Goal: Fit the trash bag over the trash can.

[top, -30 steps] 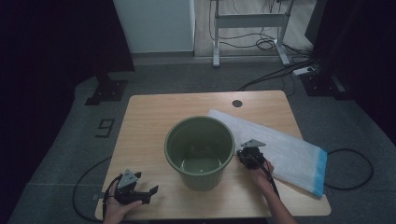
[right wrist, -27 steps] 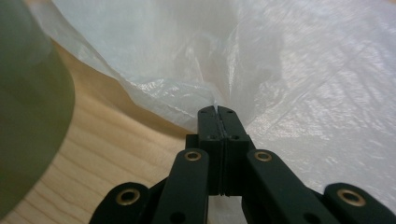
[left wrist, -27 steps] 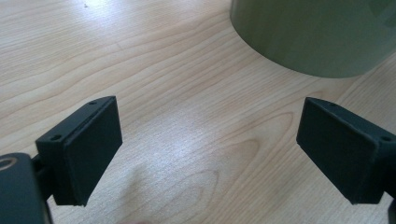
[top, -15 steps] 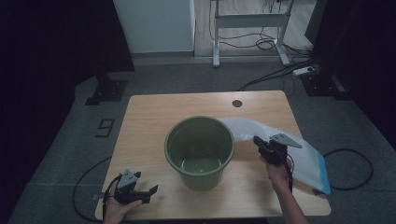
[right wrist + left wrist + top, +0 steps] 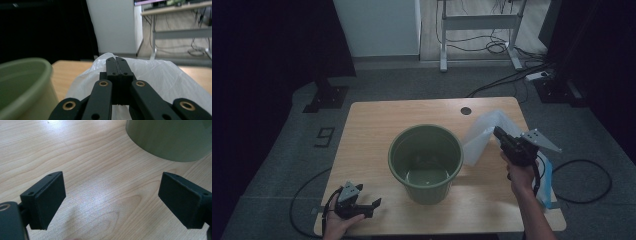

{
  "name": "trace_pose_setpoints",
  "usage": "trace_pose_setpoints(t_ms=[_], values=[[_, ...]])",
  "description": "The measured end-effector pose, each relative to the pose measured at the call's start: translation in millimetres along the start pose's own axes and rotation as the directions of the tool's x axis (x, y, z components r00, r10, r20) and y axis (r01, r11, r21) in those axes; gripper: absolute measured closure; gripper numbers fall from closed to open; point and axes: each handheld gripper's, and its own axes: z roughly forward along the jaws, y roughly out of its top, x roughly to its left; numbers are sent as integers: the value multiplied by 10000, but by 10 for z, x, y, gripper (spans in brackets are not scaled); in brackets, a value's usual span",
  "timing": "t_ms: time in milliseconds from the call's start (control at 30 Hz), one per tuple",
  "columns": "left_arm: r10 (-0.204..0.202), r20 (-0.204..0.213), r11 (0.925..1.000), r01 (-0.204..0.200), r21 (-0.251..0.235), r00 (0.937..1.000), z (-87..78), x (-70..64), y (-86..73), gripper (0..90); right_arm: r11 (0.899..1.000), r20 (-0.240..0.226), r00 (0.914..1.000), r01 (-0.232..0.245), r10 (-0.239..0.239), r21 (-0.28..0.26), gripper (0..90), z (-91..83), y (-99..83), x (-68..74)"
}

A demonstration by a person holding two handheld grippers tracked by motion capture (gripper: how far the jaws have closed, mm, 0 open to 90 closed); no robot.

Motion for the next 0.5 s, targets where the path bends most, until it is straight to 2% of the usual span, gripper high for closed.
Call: trace_pose_setpoints(t_ms=[233,500], values=[[23,39,10000,-24,72,10000,24,-4,-6,69,9953,-348,9990,232,-266,-944,891,-171,386,156],[44,77,9999,-45,111,10000,26,-14,-9,70,9797,-586,9957,593,-717,-1915,891,-352,849,343]])
